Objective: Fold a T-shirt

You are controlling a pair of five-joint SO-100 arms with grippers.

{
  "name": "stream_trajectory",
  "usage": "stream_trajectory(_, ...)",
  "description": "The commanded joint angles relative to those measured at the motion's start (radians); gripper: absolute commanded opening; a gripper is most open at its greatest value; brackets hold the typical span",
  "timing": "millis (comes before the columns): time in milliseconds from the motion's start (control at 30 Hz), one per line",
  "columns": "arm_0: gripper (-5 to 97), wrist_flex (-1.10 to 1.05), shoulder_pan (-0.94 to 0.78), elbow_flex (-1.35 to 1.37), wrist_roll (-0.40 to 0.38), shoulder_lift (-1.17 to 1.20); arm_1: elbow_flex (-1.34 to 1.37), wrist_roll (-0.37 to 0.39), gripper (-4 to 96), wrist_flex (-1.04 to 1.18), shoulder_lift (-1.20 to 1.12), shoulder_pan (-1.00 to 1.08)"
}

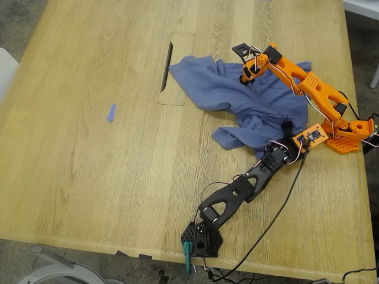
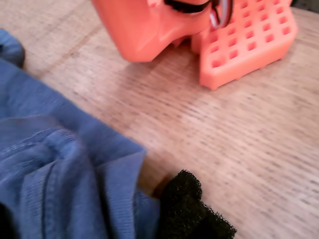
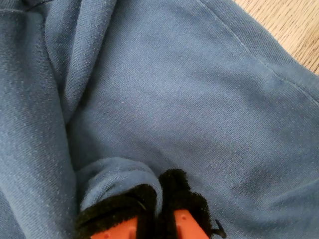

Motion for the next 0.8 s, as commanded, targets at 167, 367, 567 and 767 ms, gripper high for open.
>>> stream_trajectory(167,39,0.193,-0.100,-0.034,0.000,0.008,-0.049,0.000,-0.1,-0.003,0.092,-0.006)
stream_trajectory(367,21,0.250,-0.120,-0.032,-0.057,0.012,-0.049,0.000,-0.1,0.005,0.112,-0.014)
stream_trajectory(567,0,0.267,-0.132,-0.031,-0.124,0.018,-0.049,0.002,-0.1,0.031,0.149,-0.029)
stream_trajectory(767,0,0.304,-0.156,-0.031,-0.140,0.054,-0.049,0.003,-0.1,0.043,0.206,-0.049)
